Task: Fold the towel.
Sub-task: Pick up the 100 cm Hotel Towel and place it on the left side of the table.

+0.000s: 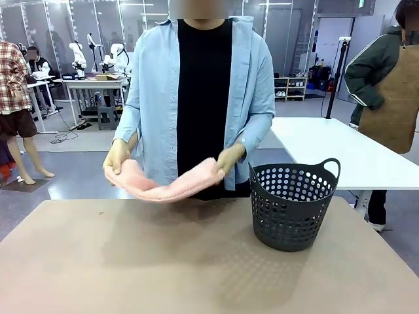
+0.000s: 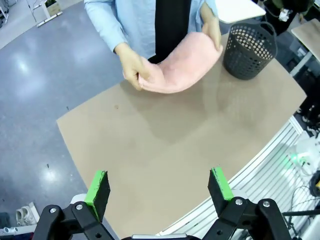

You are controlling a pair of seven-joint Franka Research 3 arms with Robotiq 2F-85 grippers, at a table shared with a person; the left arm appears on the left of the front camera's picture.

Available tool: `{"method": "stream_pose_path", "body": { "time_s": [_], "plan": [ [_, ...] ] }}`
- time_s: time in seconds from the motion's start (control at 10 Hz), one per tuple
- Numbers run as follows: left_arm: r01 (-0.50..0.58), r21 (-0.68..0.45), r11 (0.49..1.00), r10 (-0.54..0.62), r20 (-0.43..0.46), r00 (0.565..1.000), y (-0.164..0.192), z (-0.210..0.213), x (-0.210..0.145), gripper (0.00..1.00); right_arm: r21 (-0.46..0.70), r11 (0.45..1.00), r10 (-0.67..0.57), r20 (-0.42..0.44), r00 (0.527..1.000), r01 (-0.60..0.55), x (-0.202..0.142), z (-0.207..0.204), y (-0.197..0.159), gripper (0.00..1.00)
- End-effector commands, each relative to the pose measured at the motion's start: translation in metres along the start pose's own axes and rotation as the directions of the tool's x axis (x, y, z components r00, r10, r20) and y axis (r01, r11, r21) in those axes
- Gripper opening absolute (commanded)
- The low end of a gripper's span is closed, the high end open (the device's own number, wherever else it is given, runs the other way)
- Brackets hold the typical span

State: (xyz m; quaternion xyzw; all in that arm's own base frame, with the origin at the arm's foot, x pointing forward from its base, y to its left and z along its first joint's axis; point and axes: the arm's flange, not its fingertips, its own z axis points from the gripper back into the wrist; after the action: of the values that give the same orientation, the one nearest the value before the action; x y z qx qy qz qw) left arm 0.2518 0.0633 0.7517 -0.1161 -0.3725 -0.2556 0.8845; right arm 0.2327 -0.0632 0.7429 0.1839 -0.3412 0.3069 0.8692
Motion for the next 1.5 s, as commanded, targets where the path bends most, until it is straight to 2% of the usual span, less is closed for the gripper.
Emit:
{"method": "stream_pose_path", "body": {
  "time_s": [0.0, 1.4],
  "plan": [
    [-0.007, 0.014, 1.0, 0.007, 0.002, 1.0, 0.0008, 0.0015, 0.0021, 1.0, -0.009, 1.0, -0.021, 0.001, 1.0, 0.021, 0.0009, 0.001, 0.0004, 0.91],
    [-0.007, 0.014, 1.0, 0.007, 0.002, 1.0, 0.0008, 0.0015, 0.0021, 1.0, -0.009, 1.0, -0.021, 0.001, 1.0, 0.021, 0.0009, 0.001, 0.0004, 0.91]
  ]
}}
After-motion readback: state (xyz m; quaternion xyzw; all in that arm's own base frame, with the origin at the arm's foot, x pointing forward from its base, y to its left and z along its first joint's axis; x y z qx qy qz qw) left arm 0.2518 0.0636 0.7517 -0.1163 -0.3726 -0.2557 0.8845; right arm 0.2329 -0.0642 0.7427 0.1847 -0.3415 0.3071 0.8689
